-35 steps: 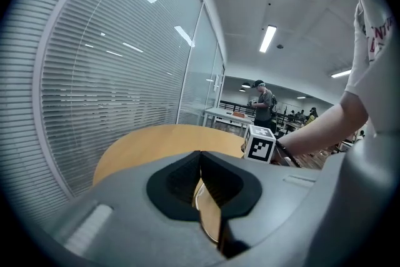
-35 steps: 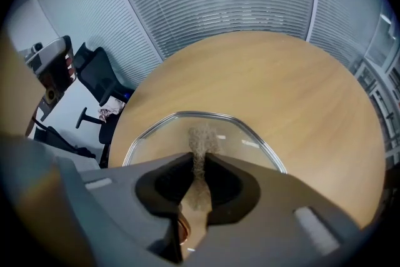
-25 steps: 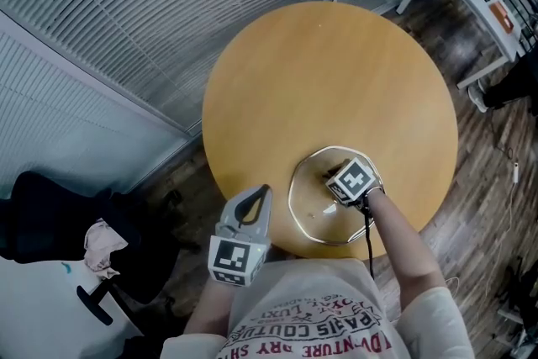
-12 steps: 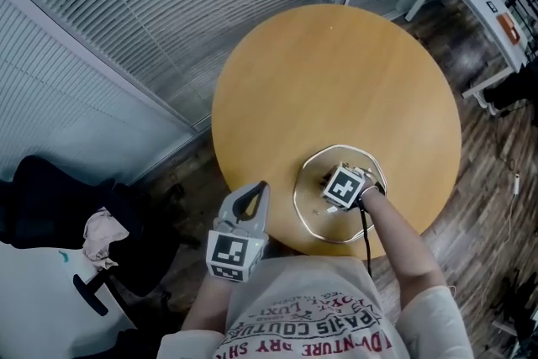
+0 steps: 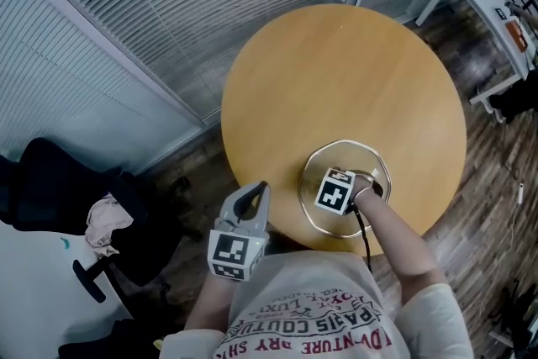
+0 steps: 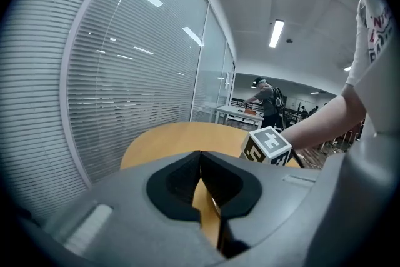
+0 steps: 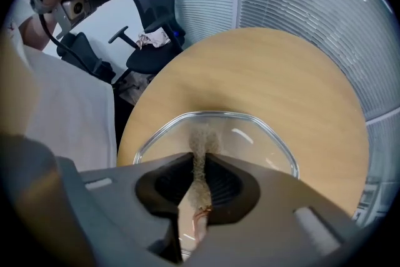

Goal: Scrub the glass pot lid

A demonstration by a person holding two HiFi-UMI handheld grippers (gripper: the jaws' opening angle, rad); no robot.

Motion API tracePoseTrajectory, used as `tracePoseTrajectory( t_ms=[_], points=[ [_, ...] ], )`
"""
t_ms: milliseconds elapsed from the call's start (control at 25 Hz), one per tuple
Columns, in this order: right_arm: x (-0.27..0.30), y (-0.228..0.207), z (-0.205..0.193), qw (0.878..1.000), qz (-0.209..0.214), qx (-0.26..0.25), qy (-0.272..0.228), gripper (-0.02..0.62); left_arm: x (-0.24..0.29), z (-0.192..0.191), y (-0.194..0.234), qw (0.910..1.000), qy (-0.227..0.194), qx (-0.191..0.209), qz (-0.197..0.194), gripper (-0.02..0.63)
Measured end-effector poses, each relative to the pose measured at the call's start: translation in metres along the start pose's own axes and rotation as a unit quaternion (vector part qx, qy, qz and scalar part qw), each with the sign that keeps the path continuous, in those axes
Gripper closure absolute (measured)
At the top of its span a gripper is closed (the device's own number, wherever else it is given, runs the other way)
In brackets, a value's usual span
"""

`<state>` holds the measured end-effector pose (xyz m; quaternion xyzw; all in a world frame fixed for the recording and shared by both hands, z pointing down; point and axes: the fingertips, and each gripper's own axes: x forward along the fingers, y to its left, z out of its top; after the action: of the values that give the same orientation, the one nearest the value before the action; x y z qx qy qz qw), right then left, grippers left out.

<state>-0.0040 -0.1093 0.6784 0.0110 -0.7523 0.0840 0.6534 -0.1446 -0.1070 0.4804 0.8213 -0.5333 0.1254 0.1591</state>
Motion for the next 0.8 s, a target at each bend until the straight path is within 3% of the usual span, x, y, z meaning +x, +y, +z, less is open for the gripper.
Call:
tracePoseTrajectory(
  t_ms=[240,800],
  points=[
    [0.006,0.020,-0.009,0.999,-0.011,-0.039,0.018,0.538,-0.016,-0.004,-0.005,1.0000,-0.003,0.003,0.004,0.598],
    [0.000,0.051,-0.057,1.000,-0.018,0.010,0.006,0.538,-0.016,-0.018,-0.046,0.9992,0.012,0.011,-0.037,0.598]
  ],
)
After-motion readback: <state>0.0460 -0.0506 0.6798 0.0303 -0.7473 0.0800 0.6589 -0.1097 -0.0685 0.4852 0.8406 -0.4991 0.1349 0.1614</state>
